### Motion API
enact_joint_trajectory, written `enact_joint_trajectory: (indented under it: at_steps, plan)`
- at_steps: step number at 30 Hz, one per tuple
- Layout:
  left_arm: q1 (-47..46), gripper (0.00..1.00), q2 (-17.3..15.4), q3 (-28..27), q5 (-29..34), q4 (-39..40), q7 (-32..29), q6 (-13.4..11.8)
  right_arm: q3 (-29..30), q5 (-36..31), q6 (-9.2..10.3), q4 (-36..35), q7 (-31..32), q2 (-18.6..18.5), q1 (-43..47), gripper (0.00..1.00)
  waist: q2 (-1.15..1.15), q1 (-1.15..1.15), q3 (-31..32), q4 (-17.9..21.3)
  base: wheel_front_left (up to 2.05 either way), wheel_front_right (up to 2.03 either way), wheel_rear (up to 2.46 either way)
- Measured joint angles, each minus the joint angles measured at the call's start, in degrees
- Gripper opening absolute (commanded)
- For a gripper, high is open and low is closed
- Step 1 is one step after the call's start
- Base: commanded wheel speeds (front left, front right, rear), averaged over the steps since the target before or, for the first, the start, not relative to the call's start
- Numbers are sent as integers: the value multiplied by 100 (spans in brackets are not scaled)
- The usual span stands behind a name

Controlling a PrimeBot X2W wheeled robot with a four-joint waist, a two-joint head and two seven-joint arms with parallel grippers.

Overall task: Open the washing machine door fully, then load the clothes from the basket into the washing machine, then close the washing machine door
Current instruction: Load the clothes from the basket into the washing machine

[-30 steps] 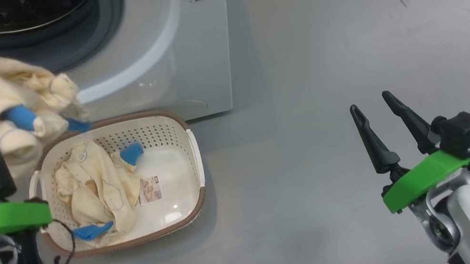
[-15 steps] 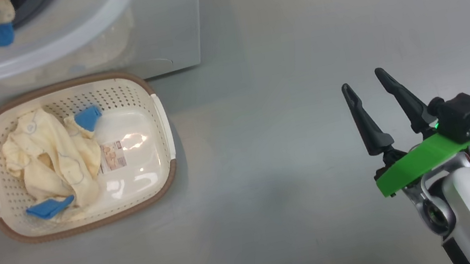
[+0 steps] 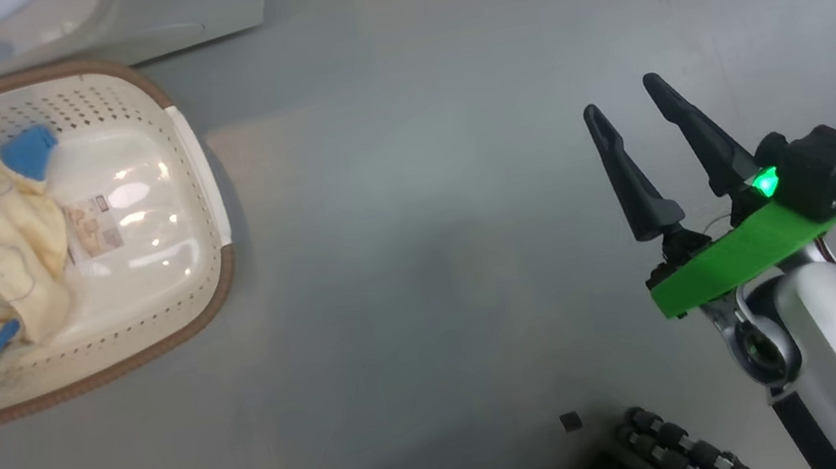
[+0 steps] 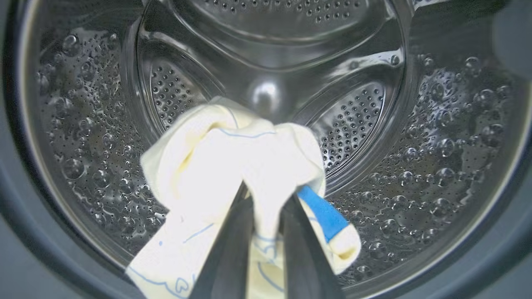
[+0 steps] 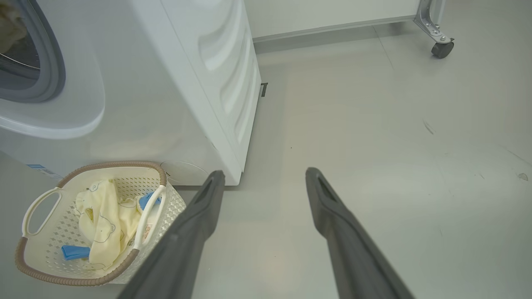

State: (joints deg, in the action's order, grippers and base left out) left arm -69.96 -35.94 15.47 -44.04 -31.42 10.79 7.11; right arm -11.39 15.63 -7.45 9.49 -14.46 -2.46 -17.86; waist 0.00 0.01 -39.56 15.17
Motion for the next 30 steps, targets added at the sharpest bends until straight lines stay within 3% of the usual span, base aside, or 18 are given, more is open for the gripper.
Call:
enact_joint_trajectory:
  at_steps: [5, 12, 24, 25, 26, 27, 30]
  plan:
    - [-810, 0, -424, 576, 193, -318, -408, 18, -40, 154, 0, -93, -1, 0, -205, 100, 0, 0, -419, 180, 0, 0, 0]
    - [-1873, 0, -631, 1005, 163, -1146, -678, 16, -372, 438, 0, -108, -13, 3, -452, 100, 0, -1, -835, 484, 0, 0, 0]
    - [-2665, 0, -550, 1499, 147, -2071, -547, 18, -436, 657, 0, -101, -14, 3, -491, 100, 0, -1, -933, 693, 0, 0, 0]
    - [-2666, 36, -534, 1540, 115, -2121, -523, 18, -435, 657, 0, -99, -14, 3, -491, 100, 0, -1, -926, 696, 0, 0, 0]
    - [-2666, 59, -517, 1593, 79, -2173, -516, 18, -434, 657, 0, -96, -14, 3, -491, 100, 0, -1, -918, 697, 0, 0, 0]
    - [-2666, 100, -501, 1619, 36, -2229, -465, 18, -433, 657, 0, -92, -14, 3, -491, 100, 0, -1, -908, 696, 0, 0, 0]
    - [-2668, 100, -466, 1696, -119, -2347, -417, 18, -421, 656, 0, -83, -14, 3, -491, 100, 0, -1, -862, 686, 0, 0, 0]
